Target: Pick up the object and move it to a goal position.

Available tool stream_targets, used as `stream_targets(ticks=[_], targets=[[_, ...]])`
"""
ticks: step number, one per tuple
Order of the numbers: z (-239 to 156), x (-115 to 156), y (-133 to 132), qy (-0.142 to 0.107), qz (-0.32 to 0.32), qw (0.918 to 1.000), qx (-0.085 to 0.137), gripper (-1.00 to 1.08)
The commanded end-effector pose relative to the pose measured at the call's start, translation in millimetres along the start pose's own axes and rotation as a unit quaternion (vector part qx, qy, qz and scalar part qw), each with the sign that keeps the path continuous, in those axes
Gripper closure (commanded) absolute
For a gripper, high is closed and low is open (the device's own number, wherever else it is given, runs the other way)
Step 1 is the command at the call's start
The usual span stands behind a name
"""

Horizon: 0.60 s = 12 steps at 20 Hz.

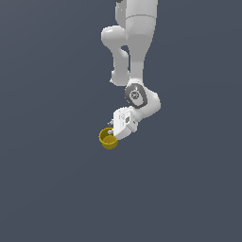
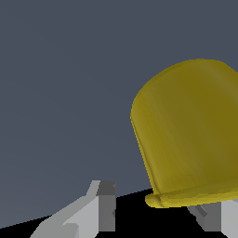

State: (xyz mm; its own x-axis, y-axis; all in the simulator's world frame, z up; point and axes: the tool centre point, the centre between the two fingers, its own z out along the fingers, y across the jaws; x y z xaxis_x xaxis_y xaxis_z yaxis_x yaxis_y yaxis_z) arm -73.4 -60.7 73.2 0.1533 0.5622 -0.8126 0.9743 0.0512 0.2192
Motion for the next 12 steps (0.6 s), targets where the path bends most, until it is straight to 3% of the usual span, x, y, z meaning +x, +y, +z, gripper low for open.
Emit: stream_targets(ticks=[1, 12], targets=[[2.1, 0.1, 0.2, 0.0, 0.0, 1.0, -0.001, 1.08], [1.8, -1.0, 1.2, 0.0, 0.001, 1.0, -0.001, 1.08]])
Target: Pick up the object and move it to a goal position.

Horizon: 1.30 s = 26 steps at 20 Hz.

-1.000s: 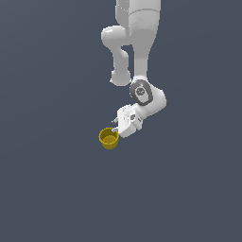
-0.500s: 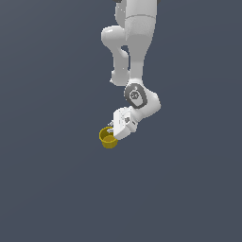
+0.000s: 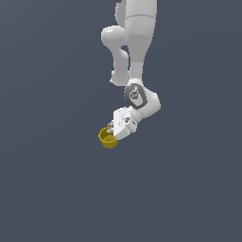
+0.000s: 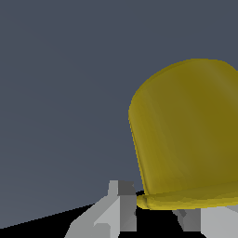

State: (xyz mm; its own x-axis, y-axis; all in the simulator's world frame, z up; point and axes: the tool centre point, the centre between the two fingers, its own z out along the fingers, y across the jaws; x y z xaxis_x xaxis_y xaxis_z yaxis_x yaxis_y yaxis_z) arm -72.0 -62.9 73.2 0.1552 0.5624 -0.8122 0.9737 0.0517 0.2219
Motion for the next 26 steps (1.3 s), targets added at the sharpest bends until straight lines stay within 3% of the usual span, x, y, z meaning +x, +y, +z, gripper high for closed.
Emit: stream_targets(ticks=[1, 13, 26], targets=[[-0.8, -0.5, 0.1, 0.0, 0.0, 1.0, 0.0, 1.08], [-45.2, -30.1, 9.4, 0.001, -0.001, 1.0, 0.0, 1.08], [-168.6, -112.0, 36.3, 0.004, -0.003, 1.0, 0.002, 1.08]])
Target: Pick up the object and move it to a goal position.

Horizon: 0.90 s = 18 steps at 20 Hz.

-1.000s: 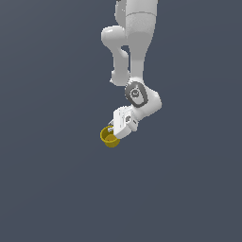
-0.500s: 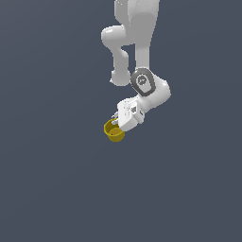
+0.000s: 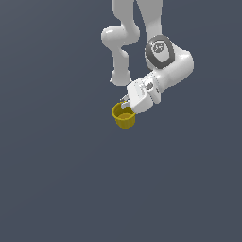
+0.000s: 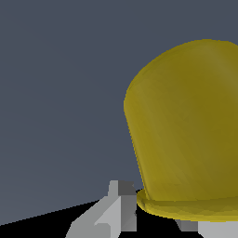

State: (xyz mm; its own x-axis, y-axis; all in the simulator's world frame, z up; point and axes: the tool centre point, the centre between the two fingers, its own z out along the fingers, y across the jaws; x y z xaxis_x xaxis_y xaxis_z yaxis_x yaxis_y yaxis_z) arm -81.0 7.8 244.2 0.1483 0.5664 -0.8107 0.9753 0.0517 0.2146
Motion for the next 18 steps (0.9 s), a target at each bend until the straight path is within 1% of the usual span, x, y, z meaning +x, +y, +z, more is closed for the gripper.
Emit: stream_targets(ticks=[1, 14, 18], targets=[[-27.0, -18.3, 5.6, 0.001, 0.0, 1.0, 0.0, 1.08], [-161.7, -106.5, 37.6, 0.002, 0.0, 1.0, 0.001, 1.08], [-196.8, -129.3, 47.3, 0.002, 0.001, 1.0, 0.0, 1.08]])
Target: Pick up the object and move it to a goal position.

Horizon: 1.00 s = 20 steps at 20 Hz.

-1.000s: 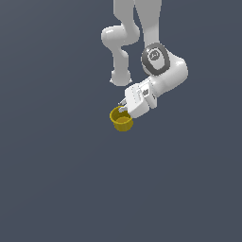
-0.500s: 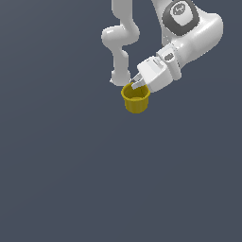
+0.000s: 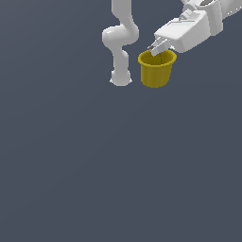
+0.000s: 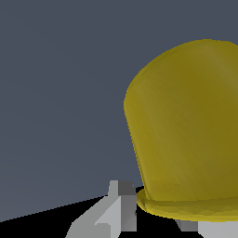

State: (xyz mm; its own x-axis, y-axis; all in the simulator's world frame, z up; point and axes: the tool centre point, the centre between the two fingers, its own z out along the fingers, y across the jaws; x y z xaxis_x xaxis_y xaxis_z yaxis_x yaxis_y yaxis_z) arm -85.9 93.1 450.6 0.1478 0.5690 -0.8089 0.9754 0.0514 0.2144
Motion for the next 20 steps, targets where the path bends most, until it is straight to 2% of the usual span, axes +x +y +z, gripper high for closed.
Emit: stream_targets(ticks=[1, 10, 20], targets=[[-20.9, -14.3, 5.4, 0.0, 0.001, 1.0, 0.0, 1.08], [-64.3, -41.6, 19.1, -0.003, 0.002, 1.0, -0.001, 1.08], [-76.0, -49.0, 24.0, -0.004, 0.002, 1.0, -0.002, 1.08]])
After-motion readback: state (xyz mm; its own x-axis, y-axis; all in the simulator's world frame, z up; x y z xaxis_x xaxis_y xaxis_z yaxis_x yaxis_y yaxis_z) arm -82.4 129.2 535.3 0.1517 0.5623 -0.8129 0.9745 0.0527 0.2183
